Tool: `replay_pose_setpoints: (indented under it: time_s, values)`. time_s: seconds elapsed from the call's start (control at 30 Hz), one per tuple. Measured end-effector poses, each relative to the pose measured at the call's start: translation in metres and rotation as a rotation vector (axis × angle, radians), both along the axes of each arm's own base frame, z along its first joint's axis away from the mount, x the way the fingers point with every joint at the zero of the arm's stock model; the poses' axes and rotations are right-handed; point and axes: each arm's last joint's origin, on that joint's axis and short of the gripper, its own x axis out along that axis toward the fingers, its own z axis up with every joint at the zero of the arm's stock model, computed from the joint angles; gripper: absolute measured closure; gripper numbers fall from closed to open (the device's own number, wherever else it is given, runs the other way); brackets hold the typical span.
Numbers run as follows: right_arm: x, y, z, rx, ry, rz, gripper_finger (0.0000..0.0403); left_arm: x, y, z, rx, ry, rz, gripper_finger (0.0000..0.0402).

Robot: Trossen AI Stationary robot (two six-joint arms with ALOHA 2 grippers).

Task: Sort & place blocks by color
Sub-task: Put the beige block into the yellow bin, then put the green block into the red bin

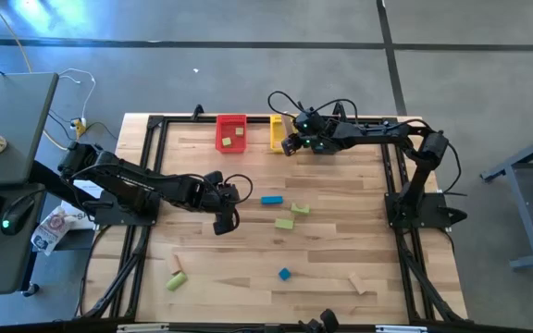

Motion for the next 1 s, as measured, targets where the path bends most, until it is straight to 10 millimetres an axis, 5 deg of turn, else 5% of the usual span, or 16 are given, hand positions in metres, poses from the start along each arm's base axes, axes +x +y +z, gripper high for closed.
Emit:
replay_pose_setpoints:
  time_s: [0.4,0.63,1.0]
  values:
    - [-0.001,-0.001,0.001,-0.027,0.011,-0.022,0.0213,-0.002,-0.013,0.000,0.001,0.012,-0.050,0.0195]
    - [-0.002,0.004,0.020,-0.026,-0.062,0.025,0.0213,-0.011,-0.033,-0.003,-0.021,0.065,-0.058,0.0195]
    - [0.008,0.049,0.056,-0.056,-0.164,0.173,0.0212,-0.030,-0.065,-0.007,-0.110,0.141,-0.009,0.0195]
